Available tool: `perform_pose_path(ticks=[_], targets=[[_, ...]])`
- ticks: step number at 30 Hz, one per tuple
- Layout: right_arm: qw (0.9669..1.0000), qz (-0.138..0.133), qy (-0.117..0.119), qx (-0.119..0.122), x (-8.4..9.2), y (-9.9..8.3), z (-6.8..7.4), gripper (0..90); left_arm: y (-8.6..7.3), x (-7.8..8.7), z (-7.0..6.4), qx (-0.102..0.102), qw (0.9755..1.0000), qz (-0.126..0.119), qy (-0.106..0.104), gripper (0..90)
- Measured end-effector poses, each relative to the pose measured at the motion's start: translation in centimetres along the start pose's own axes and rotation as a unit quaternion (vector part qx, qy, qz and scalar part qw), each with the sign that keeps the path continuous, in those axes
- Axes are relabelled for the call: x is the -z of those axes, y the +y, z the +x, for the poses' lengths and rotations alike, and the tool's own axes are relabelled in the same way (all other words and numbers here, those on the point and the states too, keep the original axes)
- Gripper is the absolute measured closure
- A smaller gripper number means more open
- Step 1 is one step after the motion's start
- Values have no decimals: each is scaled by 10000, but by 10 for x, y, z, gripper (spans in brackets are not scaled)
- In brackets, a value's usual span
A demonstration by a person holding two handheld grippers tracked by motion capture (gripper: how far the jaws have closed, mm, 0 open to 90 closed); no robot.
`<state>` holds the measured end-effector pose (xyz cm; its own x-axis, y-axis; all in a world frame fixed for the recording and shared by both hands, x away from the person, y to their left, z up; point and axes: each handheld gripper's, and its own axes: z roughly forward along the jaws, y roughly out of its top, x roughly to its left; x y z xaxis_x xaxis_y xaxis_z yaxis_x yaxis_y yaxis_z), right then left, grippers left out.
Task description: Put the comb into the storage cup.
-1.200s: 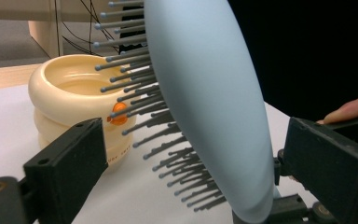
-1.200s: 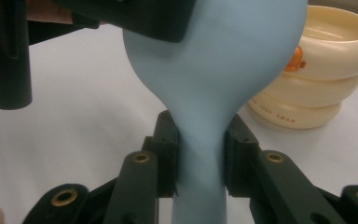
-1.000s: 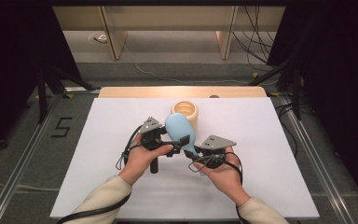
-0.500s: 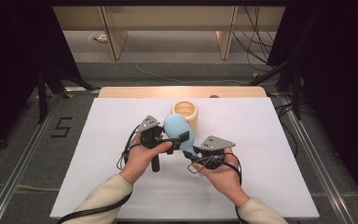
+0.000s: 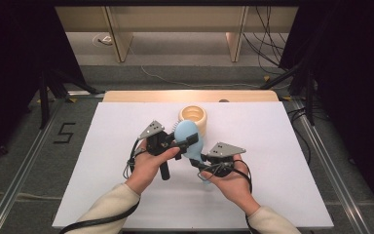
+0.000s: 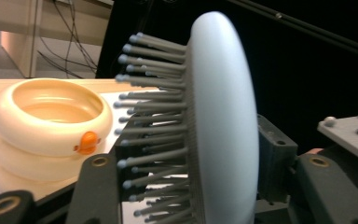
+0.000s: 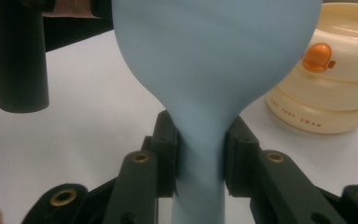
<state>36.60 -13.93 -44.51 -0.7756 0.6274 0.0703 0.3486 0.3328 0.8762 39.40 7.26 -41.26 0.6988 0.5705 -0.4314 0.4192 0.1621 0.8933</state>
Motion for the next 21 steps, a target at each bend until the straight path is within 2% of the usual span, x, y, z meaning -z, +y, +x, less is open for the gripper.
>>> perform_pose_path(ticks=[8,10,21], targets=[[10000,-60,8,55,0,0,0,705,2,1,-5,-175,9998,55,-62,494],[10000,-68,16,58,-1,0,1,705,3,2,-7,-285,9995,94,-58,497],[10000,-48,47,44,-2,-2,0,702,4,0,-10,-441,9988,190,2,500]])
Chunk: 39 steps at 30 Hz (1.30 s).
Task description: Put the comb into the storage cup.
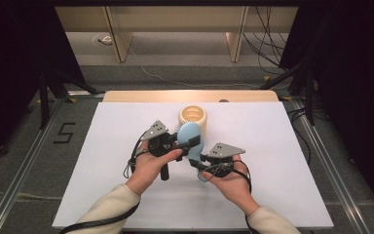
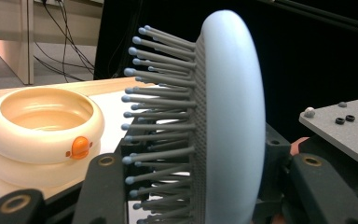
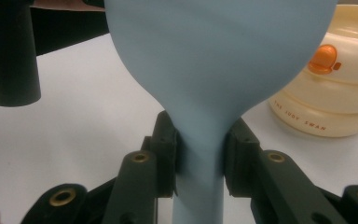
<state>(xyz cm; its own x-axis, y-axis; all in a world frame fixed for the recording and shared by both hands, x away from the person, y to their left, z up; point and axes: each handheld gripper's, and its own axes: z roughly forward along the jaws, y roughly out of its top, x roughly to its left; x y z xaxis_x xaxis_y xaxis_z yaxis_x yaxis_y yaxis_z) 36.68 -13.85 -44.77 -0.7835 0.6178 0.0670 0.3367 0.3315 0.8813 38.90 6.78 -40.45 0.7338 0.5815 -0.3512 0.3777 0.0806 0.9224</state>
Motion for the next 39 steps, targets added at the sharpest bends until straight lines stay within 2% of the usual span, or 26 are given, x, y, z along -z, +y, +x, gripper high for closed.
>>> perform_pose_path(ticks=[6,10,12,13,15,17,18,19,23,24,27,39], targets=[[9999,-110,11,5,2,1,-3,695,5,-2,-4,-153,9999,0,22,500],[9997,-215,71,-52,4,2,-6,650,7,-5,-6,-273,9996,21,81,501],[9996,-259,102,-68,5,3,-7,602,7,-6,-6,-280,9996,27,79,501],[9994,-292,137,-87,5,5,-9,537,8,-7,-7,-315,9995,42,78,501],[9994,-286,157,-112,6,5,-9,506,8,-7,-7,-331,9994,42,73,500],[9991,-332,187,-158,7,6,-11,419,10,-8,-7,-364,9993,29,88,500],[9991,-332,187,-158,7,6,-11,419,10,-8,-7,-364,9993,29,88,500],[9989,-353,232,-210,8,6,-12,360,12,-8,-7,-421,9991,11,103,500],[9984,-454,233,-259,11,6,-15,253,17,-8,-7,-461,9989,-12,102,500],[9984,-454,233,-259,11,6,-15,253,17,-8,-7,-461,9989,-12,102,500],[9980,-549,205,-257,15,6,-17,170,21,-9,-7,-555,9984,-20,127,500],[9977,-642,83,-181,28,2,-23,147,30,-9,-5,-618,9979,-80,193,499]])
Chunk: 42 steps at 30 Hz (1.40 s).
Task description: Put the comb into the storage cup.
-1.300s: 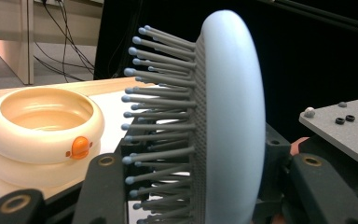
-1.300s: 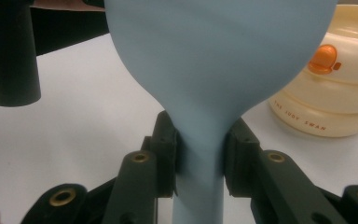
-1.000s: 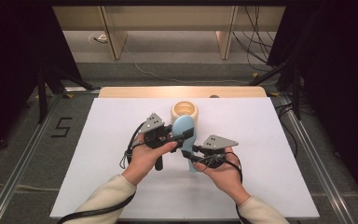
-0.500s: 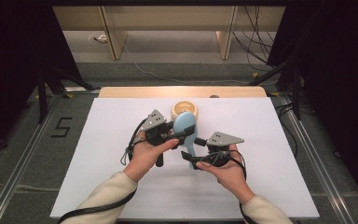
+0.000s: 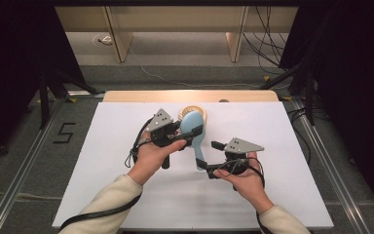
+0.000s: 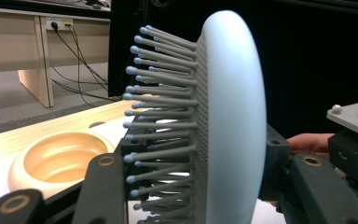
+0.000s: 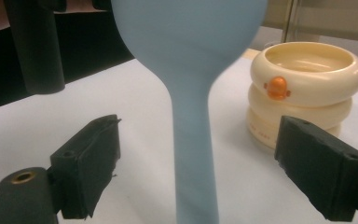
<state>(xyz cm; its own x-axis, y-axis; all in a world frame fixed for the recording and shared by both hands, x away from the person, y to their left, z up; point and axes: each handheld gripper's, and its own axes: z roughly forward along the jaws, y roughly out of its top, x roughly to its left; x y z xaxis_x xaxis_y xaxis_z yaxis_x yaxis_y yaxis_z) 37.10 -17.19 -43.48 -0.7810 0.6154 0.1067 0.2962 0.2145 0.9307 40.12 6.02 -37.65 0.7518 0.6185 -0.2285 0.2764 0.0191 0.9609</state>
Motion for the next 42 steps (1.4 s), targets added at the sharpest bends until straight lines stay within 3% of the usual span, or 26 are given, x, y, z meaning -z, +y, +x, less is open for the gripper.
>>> perform_pose_path(ticks=[6,42], targets=[[9999,-117,-87,-33,8,-3,-4,124,8,2,4,-2,10000,-53,50,499],[9989,-71,-444,-129,43,-25,-23,94,38,3,11,-115,9995,-181,220,499]])
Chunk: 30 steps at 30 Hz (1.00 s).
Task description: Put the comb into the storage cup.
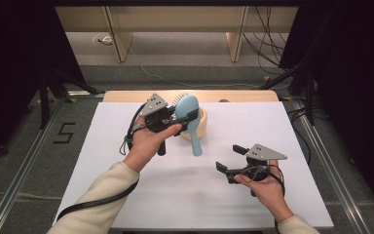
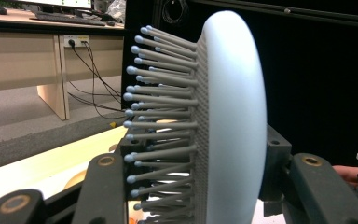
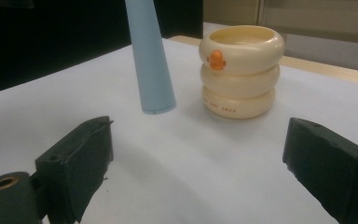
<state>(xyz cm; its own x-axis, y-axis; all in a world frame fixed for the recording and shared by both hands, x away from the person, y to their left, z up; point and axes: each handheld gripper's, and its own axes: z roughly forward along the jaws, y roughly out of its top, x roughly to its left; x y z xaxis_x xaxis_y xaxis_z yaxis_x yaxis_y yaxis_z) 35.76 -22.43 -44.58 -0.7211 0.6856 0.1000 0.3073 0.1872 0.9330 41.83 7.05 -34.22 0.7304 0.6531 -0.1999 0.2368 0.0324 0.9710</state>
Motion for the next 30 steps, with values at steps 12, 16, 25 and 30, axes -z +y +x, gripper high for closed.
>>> perform_pose_path(ticks=[12,16,25,30], targets=[[10000,19,-27,-68,5,-6,-2,94,3,-3,2,-48,10000,54,-5,498],[9999,31,-48,-93,7,-8,-2,94,4,-4,2,-50,10000,52,6,498],[9999,17,-92,-123,12,-11,-3,94,8,-6,1,-129,9999,33,31,498],[9999,31,-113,-123,14,-13,-4,94,10,-7,2,-136,9999,41,34,498]])
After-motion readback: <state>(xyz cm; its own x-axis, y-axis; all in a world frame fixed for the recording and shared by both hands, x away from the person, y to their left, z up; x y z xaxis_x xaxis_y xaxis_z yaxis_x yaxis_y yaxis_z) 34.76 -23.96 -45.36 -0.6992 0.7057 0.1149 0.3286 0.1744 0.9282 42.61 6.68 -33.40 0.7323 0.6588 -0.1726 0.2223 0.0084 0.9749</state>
